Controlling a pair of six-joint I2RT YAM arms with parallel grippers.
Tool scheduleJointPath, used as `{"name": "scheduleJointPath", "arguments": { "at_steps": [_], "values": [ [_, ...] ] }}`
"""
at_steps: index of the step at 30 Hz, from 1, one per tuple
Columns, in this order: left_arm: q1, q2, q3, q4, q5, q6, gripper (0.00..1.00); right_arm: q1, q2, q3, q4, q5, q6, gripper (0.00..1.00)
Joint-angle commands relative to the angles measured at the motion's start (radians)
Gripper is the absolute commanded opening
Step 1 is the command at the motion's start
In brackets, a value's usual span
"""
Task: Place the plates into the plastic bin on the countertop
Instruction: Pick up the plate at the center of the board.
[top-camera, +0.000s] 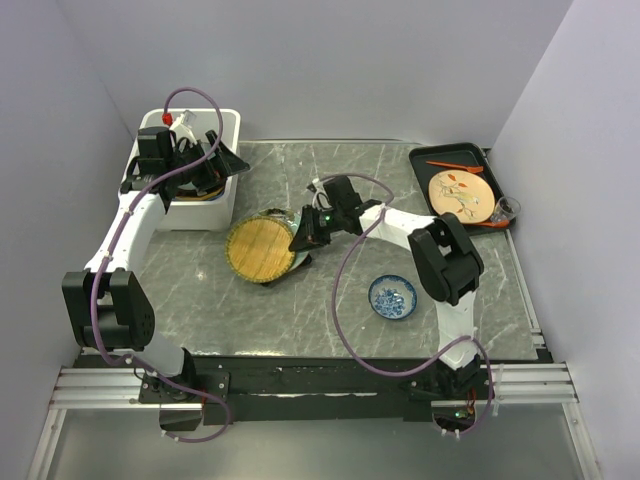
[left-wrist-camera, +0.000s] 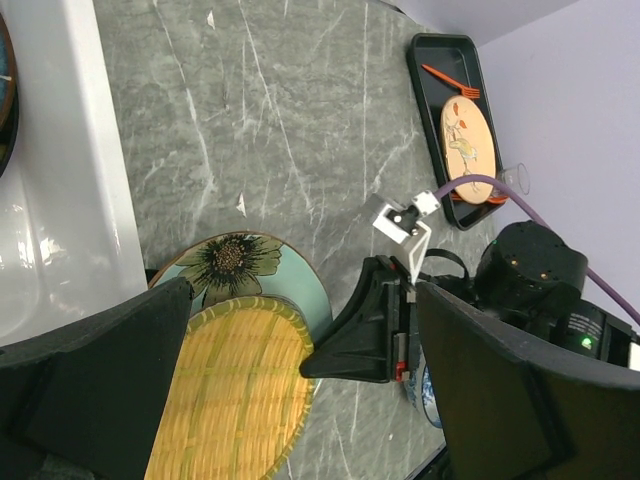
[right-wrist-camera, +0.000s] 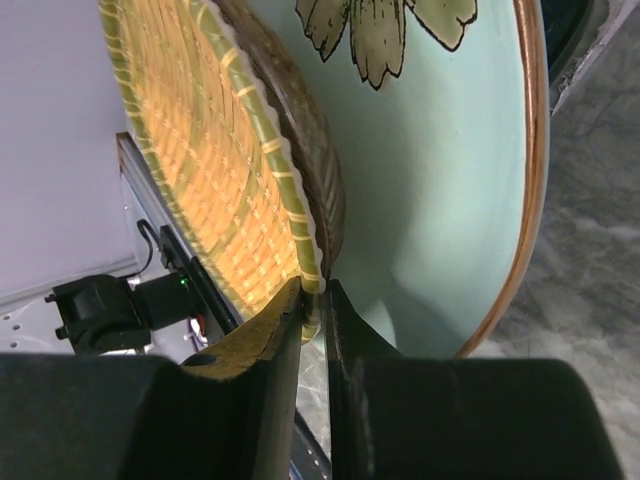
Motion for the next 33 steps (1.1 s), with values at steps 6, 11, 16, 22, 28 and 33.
{"name": "scheduleJointPath", "arguments": {
  "at_steps": [6, 11, 16, 22, 28, 33],
  "values": [
    [-0.002, -0.041, -0.018, 0.017, -0.001, 0.025, 0.99, -0.042, -0.139, 0.031, 0.006, 0.023, -0.022, 0.17],
    [-0.001, -0.045, -0.024, 0.017, -0.004, 0.030, 0.99, -0.093, -0.180, -0.020, 0.095, -0.024, 0.027, 0.13],
    [-0.001, -0.041, -0.027, 0.021, 0.002, 0.031, 0.99, -0.137, -0.210, -0.081, 0.203, -0.093, 0.087, 0.11],
    [-0.001, -0.032, -0.041, 0.033, 0.025, 0.027, 0.99, -0.213, -0.246, -0.164, 0.387, -0.198, 0.199, 0.10],
    [-0.001, -0.022, -0.044, 0.043, 0.045, 0.020, 0.98, -0.269, -0.253, -0.216, 0.555, -0.267, 0.312, 0.10],
    [-0.001, -0.018, -0.034, 0.038, 0.051, 0.022, 0.99, -0.277, -0.240, -0.241, 0.655, -0.314, 0.400, 0.10]
  ]
}}
